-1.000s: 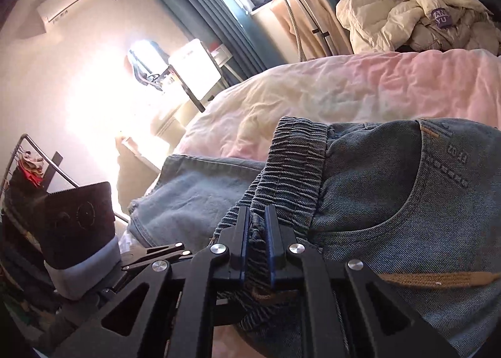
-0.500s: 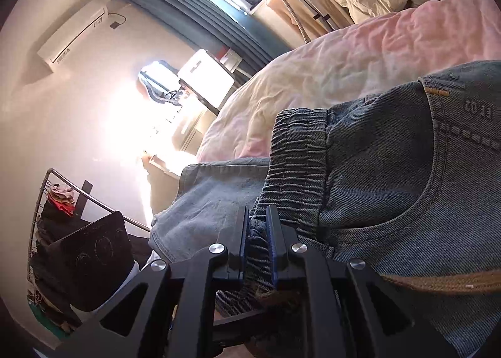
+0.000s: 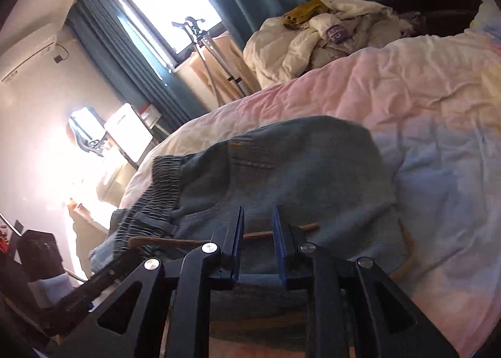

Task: Fold clothes
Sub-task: 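Grasp the waistband with the left gripper while the right gripper grasps the jeans seat, then lift the waistband end with the left gripper and fold it over the jeans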

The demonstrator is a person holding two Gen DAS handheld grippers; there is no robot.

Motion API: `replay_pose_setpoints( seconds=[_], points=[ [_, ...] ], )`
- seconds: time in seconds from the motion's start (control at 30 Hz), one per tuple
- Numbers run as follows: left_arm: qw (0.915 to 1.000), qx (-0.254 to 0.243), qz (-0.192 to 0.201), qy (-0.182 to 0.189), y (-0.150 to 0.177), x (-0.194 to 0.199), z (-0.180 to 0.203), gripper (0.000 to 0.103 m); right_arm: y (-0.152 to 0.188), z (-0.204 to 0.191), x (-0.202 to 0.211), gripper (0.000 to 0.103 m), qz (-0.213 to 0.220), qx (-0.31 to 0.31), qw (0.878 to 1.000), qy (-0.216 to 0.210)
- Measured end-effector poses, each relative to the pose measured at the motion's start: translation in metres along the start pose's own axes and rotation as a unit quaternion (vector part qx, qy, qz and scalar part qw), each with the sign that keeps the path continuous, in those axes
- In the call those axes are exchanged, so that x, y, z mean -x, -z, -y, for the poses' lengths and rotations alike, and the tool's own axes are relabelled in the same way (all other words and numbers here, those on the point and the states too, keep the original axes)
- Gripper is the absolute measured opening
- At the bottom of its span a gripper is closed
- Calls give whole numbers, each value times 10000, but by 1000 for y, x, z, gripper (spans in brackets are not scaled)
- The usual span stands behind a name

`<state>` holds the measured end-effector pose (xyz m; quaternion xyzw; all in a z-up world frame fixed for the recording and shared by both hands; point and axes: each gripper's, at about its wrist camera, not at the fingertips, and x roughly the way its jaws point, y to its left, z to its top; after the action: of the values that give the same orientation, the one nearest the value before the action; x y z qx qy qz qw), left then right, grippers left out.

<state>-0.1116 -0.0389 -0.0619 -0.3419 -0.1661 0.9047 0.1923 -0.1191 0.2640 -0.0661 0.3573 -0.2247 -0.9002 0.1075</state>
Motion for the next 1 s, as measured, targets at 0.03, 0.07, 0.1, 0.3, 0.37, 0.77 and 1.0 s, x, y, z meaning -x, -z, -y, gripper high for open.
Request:
replay_pose_setpoints(
  seconds=[0.03,0.07,0.1,0.3,0.37,0.77,1.0],
  points=[
    [10000,70,56,-7,-1,6,-3,19,0,2,5,19,93,70,9998,182],
    [9998,142,103,-26,-3,12,-7,19,0,3,10,19,203,148,9990,377],
    [9996,242,108,-69,-3,15,-13,19,1,3,13,19,294,208,9977,568],
    [9934,987,-376,-447,3,-9,-57,20,24,12,-23,19,-116,556,9911,1208],
    [9914,1068,-505,-556,6,-18,-64,20,43,20,-48,20,-515,565,9891,1259],
    [9916,1074,-372,-610,10,18,-56,22,56,37,-57,20,-512,339,9921,1094],
    [9795,1897,232,-641,1,92,-85,54,57,41,-53,20,-509,197,9936,994]
  ],
)
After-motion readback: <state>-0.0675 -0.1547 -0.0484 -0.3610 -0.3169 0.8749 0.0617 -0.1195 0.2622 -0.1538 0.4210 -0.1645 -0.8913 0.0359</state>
